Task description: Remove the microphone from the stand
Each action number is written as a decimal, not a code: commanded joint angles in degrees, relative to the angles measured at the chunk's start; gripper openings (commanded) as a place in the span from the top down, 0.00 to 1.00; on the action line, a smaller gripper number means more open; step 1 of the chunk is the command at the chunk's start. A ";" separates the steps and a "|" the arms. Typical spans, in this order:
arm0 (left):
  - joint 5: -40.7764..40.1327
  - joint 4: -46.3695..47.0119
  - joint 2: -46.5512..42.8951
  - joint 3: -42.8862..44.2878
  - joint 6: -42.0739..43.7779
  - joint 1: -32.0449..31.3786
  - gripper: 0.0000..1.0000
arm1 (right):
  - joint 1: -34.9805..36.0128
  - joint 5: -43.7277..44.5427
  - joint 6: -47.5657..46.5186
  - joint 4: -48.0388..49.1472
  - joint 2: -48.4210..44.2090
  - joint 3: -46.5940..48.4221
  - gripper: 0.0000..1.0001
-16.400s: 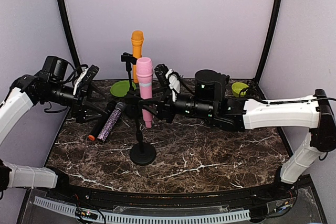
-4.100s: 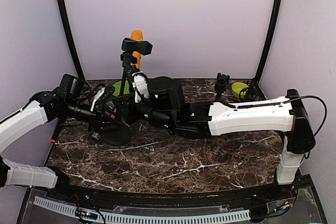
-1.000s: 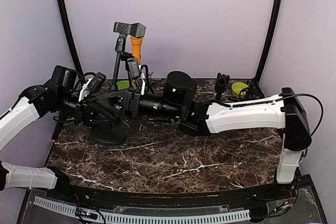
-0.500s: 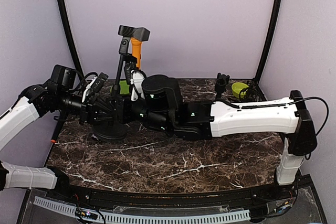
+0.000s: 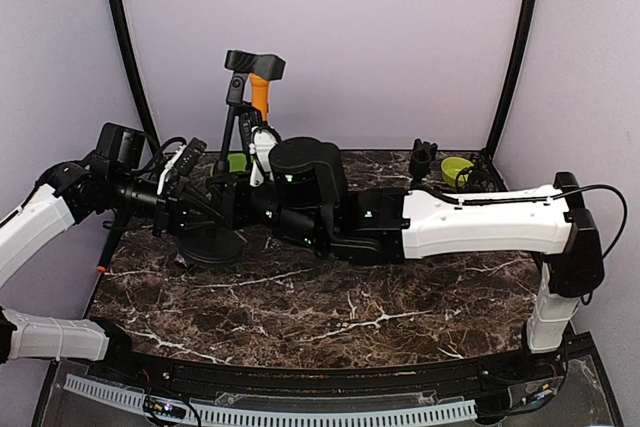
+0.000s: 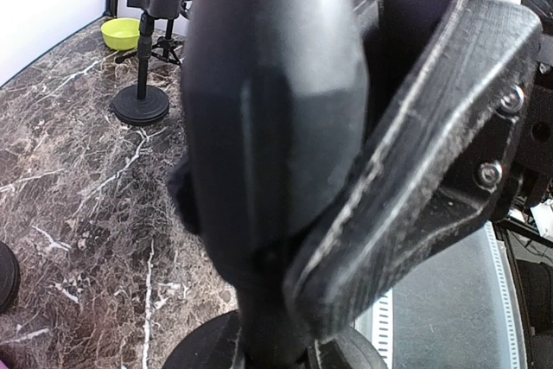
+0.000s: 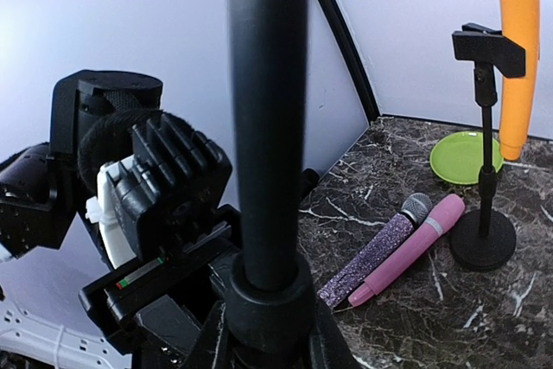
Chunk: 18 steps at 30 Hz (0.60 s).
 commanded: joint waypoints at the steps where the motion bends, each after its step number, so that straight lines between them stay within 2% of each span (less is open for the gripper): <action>1: 1.47 1.93 -1.00 0.75 1.54 0.33 1.00 | 0.23 -1.23 -1.08 4.36 -0.71 1.17 0.94; 3: 2.15 1.54 -0.97 0.80 1.62 0.31 1.00 | -0.05 -4.83 -2.06 7.99 -1.80 -1.16 1.00; 7: 5.71 0.19 -0.76 1.54 1.63 0.36 1.00 | -1.30 -19.19 -3.07 20.17 -4.15 -6.86 1.00; 11: 10.42 -0.13 -0.44 2.47 -0.04 0.33 1.00 | -2.70 -19.19 -3.07 27.39 -4.49 -9.00 1.00; 12: 11.66 -0.05 -0.33 2.63 -0.64 0.39 1.00 | -3.03 -22.48 -2.88 29.36 -4.40 -9.65 1.00; 13: 12.77 0.02 -0.25 2.79 -1.26 0.34 1.00 | -3.38 -35.96 -0.72 32.14 -4.39 -10.36 1.00; 14: 13.81 0.39 -0.23 2.93 -2.00 0.32 1.00 | -3.67 -40.67 0.50 34.63 -4.38 -11.16 1.00; 18: 16.75 1.89 -0.22 3.19 -4.87 0.34 1.00 | -5.65 -49.22 8.12 48.44 -3.82 -15.30 1.00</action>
